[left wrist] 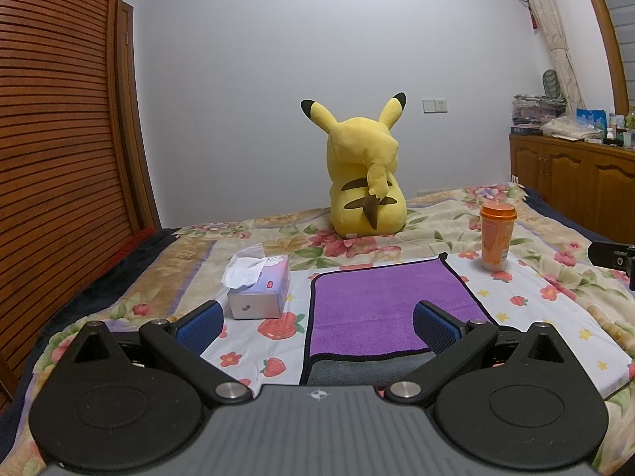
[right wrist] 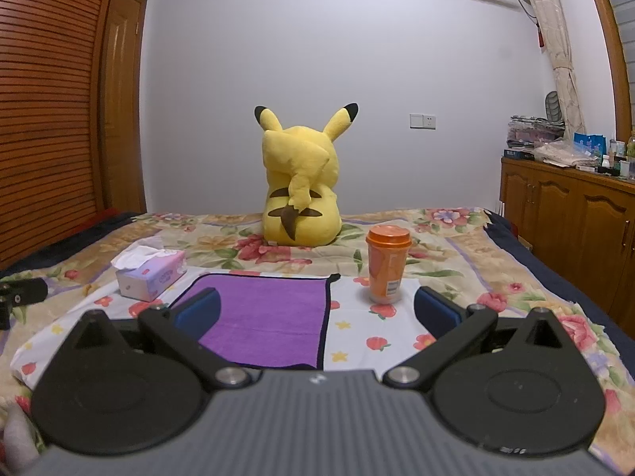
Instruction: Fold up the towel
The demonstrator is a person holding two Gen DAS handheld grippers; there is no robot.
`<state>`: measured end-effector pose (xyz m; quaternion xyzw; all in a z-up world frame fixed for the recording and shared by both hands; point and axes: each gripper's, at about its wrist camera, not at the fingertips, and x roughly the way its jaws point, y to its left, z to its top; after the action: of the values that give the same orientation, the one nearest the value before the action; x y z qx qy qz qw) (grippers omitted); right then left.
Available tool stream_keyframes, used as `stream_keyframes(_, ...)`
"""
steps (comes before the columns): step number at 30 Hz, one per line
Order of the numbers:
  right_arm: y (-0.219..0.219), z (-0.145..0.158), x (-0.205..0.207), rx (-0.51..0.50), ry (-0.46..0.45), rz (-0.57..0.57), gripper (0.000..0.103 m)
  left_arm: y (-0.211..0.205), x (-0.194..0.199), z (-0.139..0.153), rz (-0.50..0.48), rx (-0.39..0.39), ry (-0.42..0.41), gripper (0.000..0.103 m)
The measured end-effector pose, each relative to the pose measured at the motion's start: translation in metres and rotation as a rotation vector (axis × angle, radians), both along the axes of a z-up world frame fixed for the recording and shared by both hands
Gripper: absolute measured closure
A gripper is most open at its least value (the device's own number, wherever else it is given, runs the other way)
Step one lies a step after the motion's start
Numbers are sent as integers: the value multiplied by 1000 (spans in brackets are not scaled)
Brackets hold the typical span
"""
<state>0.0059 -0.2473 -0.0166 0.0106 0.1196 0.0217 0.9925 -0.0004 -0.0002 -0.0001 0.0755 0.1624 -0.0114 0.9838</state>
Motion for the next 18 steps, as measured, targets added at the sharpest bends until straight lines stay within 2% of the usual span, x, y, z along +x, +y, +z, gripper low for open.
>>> stream_keyframes(18,-1,0,1,1,0,-1,0,0,0,0,0,0,0,0)
